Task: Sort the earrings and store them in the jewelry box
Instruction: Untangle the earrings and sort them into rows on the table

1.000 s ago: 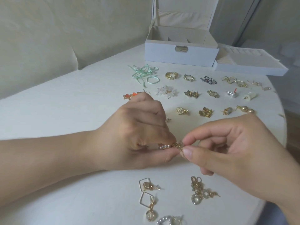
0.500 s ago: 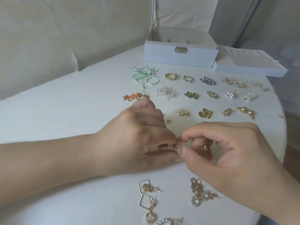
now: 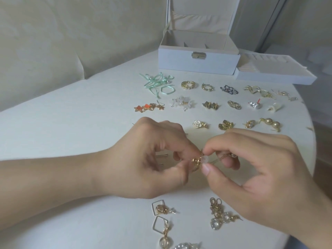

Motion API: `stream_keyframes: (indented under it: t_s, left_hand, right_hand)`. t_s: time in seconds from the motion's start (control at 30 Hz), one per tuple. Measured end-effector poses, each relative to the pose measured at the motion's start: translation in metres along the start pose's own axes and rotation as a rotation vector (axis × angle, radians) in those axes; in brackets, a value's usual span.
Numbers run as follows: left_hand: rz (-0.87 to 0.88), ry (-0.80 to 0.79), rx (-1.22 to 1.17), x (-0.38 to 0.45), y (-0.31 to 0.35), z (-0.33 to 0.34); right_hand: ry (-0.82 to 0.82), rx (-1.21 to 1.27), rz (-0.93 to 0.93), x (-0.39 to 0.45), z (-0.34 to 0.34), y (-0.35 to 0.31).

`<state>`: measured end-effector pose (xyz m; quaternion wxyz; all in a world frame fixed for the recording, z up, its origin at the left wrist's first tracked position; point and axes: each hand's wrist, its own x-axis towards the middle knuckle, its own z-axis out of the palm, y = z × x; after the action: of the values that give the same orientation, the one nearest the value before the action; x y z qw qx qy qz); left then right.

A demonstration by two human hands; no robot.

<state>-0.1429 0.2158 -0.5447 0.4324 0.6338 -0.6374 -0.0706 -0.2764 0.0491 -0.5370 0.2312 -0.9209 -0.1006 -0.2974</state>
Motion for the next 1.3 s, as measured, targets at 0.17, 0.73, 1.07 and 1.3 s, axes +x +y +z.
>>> stream_keyframes:
  t_s: [0.17, 0.73, 1.07, 1.3]
  left_hand:
    - [-0.051, 0.022, -0.059, 0.000, -0.003, -0.002]
    - [-0.177, 0.179, -0.255, 0.006, -0.003, -0.001]
    - [-0.242, 0.220, -0.070, 0.009, -0.011, -0.005]
    - [-0.135, 0.060, 0.192, 0.007, -0.015, -0.005]
  right_hand:
    - [-0.022, 0.094, 0.038, 0.002, -0.002, 0.005]
    - [-0.003, 0.167, 0.153, 0.004, -0.002, 0.022]
    - [-0.086, 0.099, 0.151, 0.002, -0.003, 0.028]
    - [-0.291, 0.196, 0.175, 0.000, -0.022, 0.045]
